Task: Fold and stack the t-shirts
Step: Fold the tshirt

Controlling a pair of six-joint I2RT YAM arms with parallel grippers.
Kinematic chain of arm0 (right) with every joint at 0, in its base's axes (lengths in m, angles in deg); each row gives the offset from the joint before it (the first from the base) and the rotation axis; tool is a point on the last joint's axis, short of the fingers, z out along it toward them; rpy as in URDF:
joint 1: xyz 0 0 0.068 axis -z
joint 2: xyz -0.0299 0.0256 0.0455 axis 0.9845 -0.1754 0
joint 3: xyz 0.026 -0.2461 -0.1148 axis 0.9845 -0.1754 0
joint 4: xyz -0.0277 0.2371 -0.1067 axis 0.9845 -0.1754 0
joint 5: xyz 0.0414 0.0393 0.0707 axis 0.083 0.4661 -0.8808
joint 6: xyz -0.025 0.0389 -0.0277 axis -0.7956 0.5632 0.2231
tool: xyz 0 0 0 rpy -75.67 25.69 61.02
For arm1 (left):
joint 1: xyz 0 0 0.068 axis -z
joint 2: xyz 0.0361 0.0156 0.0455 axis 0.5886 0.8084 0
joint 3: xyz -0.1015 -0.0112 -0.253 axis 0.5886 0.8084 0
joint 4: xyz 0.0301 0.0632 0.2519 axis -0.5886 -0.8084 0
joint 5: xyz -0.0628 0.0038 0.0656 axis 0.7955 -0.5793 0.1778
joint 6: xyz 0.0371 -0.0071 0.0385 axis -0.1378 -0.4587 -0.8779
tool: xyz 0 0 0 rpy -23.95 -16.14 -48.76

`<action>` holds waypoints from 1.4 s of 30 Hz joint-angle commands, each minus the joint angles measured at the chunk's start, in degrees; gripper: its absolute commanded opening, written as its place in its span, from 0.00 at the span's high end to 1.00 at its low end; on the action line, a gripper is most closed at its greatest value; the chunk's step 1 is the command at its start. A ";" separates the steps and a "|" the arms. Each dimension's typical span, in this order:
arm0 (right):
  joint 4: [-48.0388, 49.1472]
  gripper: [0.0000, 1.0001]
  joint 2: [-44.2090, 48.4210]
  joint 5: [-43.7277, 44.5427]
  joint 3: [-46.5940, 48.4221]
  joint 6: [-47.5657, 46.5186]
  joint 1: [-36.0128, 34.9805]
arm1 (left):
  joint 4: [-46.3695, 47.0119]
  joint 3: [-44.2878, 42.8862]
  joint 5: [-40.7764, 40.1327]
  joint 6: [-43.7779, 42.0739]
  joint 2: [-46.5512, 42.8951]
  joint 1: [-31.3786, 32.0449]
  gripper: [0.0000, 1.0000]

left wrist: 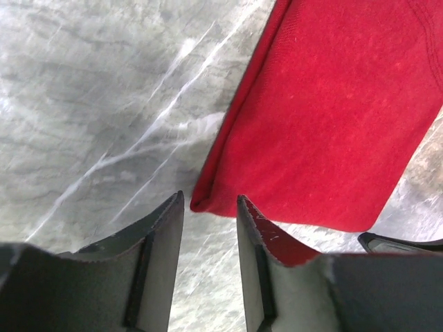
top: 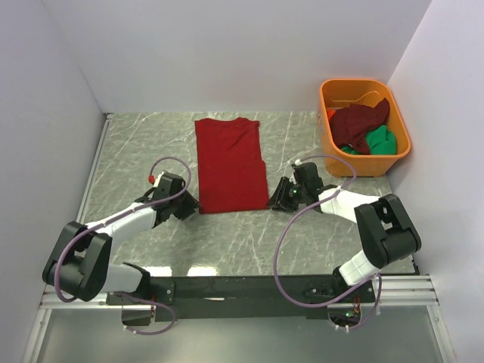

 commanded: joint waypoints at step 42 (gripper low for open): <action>6.53 1.00 -3.03 3.53 -2.32 1.96 -2.95 | 4.89 2.99 -1.34 1.29 2.57 3.89 0.99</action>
